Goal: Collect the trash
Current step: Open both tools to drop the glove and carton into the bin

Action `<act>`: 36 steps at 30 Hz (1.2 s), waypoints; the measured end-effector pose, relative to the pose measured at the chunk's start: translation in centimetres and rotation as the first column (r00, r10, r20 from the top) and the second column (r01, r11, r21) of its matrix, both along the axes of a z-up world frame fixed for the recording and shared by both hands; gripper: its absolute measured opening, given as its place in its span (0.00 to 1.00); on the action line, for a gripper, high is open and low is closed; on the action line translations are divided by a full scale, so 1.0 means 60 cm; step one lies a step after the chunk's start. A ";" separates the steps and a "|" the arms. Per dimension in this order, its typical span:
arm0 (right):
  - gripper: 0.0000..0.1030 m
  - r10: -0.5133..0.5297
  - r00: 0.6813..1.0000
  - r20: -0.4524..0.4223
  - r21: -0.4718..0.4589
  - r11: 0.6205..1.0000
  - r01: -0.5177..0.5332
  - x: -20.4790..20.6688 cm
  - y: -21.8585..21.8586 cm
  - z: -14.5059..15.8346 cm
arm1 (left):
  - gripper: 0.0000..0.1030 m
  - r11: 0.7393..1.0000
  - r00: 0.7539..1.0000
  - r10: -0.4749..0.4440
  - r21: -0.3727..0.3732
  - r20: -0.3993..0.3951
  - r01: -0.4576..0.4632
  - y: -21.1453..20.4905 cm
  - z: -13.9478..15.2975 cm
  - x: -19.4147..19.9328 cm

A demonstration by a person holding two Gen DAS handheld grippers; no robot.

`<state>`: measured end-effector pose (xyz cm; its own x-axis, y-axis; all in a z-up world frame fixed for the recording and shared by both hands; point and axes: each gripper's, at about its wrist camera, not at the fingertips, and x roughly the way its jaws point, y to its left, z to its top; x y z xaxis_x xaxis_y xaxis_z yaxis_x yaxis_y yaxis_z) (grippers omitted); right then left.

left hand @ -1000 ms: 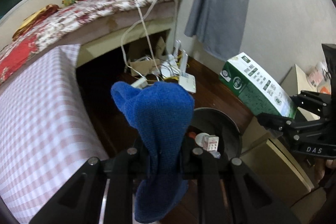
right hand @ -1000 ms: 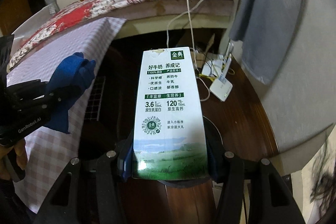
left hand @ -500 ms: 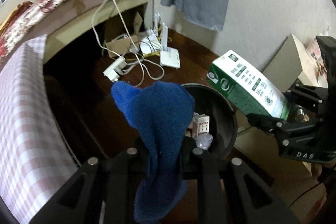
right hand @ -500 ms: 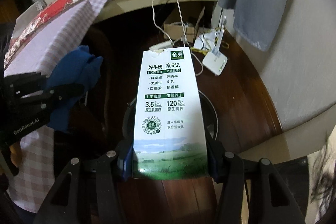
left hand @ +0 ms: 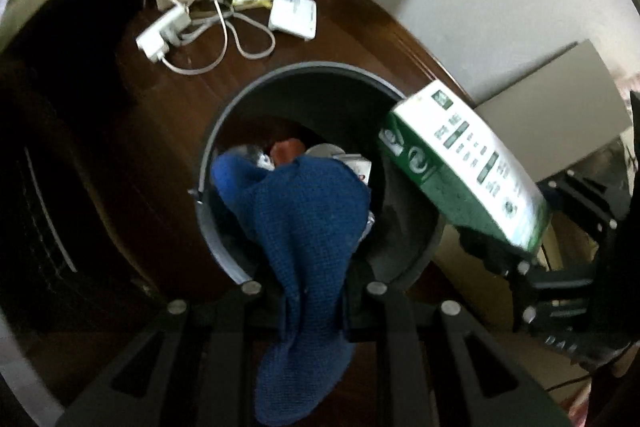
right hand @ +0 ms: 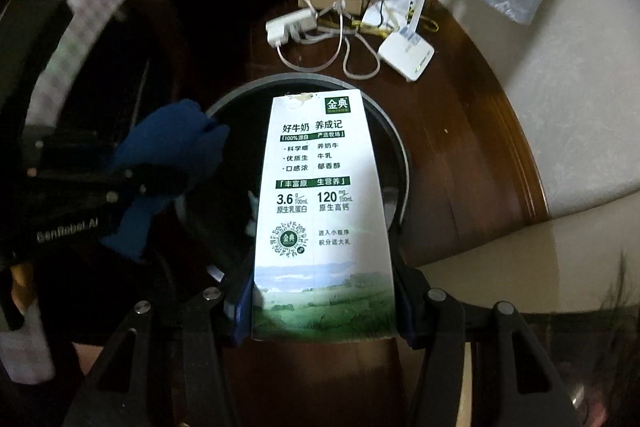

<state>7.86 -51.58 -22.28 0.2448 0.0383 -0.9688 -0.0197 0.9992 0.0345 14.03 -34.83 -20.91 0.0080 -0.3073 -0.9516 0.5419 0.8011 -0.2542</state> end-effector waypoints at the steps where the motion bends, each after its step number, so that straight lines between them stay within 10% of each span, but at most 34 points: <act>1: 0.56 0.011 1.000 -0.010 0.000 1.000 -0.011 0.005 0.002 -0.007 | 0.23 1.000 1.000 0.008 0.001 -0.015 -0.008 -0.002 -0.008 0.002; 2: 0.57 0.040 0.998 -0.039 -0.006 0.999 -0.040 0.012 0.008 -0.022 | 0.28 1.000 0.999 0.022 0.005 -0.024 -0.022 -0.004 -0.015 0.007; 4: 0.58 0.076 0.994 -0.083 -0.051 0.995 -0.080 0.023 0.018 -0.047 | 0.71 0.996 0.997 0.069 0.055 -0.028 -0.068 0.000 -0.029 0.013; 5: 0.69 0.092 0.993 -0.074 -0.100 0.990 -0.100 0.024 0.022 -0.051 | 0.73 0.994 0.996 0.087 0.063 -0.015 -0.086 0.004 -0.029 0.014; 19: 0.79 -0.119 0.992 0.036 -0.022 0.993 0.119 -0.023 -0.005 0.054 | 0.84 0.986 0.970 0.113 0.097 0.217 -0.137 0.054 0.075 -0.038; 24: 1.00 -0.178 0.980 0.086 0.011 0.984 0.178 -0.035 0.008 0.114 | 0.87 0.988 0.949 0.122 0.051 0.290 -0.143 0.076 0.129 -0.059; 36: 1.00 -0.182 0.964 0.194 0.031 0.983 0.180 -0.077 0.104 0.220 | 0.89 0.991 0.889 0.130 -0.028 0.439 -0.131 0.147 0.242 -0.110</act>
